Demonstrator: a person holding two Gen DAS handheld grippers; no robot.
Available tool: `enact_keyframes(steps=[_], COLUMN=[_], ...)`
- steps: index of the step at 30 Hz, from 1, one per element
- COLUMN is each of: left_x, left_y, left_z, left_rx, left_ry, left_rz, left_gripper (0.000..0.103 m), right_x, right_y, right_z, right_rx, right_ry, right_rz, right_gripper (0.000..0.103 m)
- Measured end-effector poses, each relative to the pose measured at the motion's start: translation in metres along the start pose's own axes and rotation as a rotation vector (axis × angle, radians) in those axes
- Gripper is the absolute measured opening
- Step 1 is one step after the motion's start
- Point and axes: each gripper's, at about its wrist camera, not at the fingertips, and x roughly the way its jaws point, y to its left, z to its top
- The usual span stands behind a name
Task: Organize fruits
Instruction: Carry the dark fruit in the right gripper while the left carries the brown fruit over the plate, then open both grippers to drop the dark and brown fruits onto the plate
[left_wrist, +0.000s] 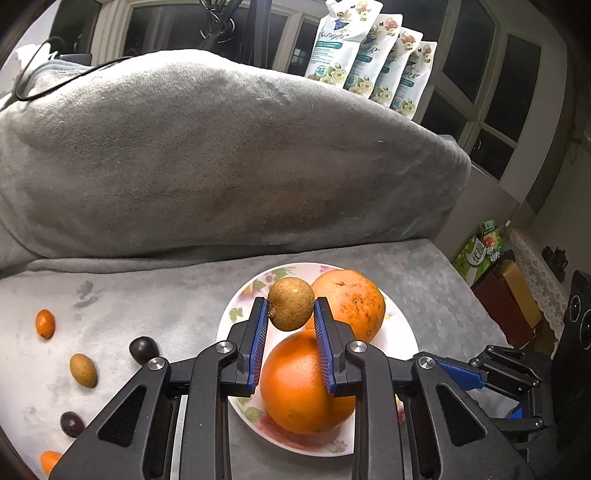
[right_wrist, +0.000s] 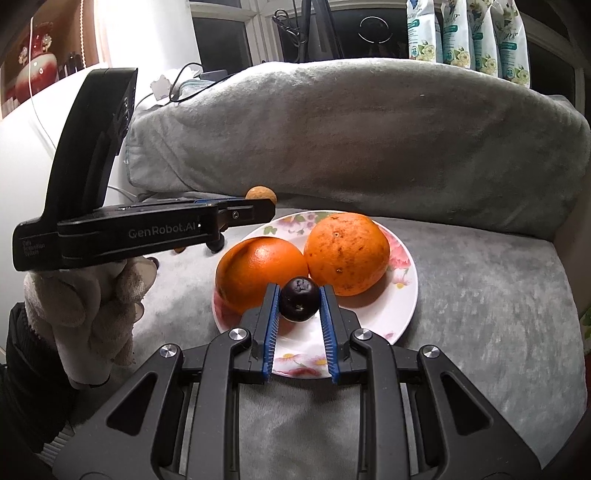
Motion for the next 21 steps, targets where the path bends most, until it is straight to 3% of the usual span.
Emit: enact_keyframes(steps=[12,13,15,19,21], left_x=[-0.0009,-0.0013,-0.0024,-0.0033,-0.0034], left_y=[-0.0039,-0.0042,-0.0046,-0.0052,-0.0054], left_z=[0.0008,0.0011,0.0017,0.002,0.0023], left_rx=[0.021,0.022,0.022,0.024,0.025], left_ry=[-0.008,-0.01,-0.018,-0.026,-0.027], left_rz=[0.008,0.009,0.01,0.008,0.009], left_gripper=[0.025,0.028,0.034,0.034,0.047], right_x=[0.0007,0.0008,0.0004,-0.0022,-0.0025], right_y=[-0.0002,-0.0002,-0.0008,-0.0008,-0.0008], right_z=[0.0013,0.0013,0.0015,0.0024,0.0026], right_rx=[-0.002,-0.002,0.001,0.001,-0.001], right_ry=[-0.011,-0.01,-0.015,-0.03,-0.033], right_rz=[-0.004,-0.005,-0.005,-0.002,-0.004], right_gripper=[0.025,0.027,0.048,0.052,0.058])
